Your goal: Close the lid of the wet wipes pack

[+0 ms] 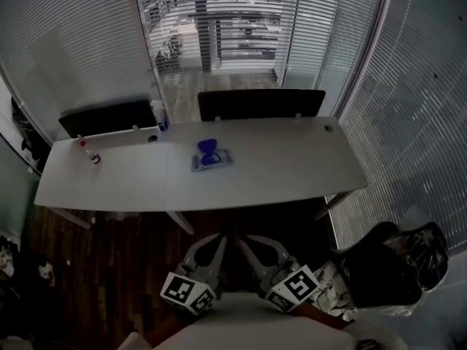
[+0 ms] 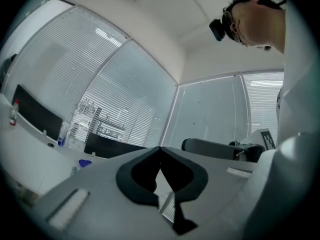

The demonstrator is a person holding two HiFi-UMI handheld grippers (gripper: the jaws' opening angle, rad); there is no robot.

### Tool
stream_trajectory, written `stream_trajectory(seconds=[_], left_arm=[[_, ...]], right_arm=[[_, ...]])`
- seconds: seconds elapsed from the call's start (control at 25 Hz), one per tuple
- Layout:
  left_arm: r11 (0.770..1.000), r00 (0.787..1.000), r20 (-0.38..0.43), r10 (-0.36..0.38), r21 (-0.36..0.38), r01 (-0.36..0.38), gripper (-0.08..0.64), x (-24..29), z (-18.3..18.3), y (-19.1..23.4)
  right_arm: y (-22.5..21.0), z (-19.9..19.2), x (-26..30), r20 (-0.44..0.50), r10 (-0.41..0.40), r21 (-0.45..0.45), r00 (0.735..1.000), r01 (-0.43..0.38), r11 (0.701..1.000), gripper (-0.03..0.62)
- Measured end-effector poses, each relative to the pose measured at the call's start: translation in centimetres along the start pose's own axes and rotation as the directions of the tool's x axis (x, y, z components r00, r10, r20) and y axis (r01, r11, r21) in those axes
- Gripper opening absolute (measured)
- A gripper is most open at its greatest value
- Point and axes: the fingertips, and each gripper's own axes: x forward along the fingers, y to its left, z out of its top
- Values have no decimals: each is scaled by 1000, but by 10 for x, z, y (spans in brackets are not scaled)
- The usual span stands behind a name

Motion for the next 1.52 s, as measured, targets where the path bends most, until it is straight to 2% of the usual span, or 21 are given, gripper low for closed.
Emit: stream_trajectory(seconds=[0.56,0.88,1.24,1.52], left_arm=[[1000,999,-28,15,4,-15,3,45,-28,-26],[1000,999,-34,4,1,-4,3,66,-34,-26],[1000,999,-35,-4,-8,4,3,90,-31,10],[1000,999,-32,-8,-9,8,3,121,-13,70]], right_arm=[[-51,1,-32,-11,-16,34,1000,16,999,0],[-71,5,-35,6,-30,43,1000,30,999,0],[-94,-1,-1,18,-45,42,999,44,998,0],[-118,-7,61,9,-60,22,998,60,998,0]])
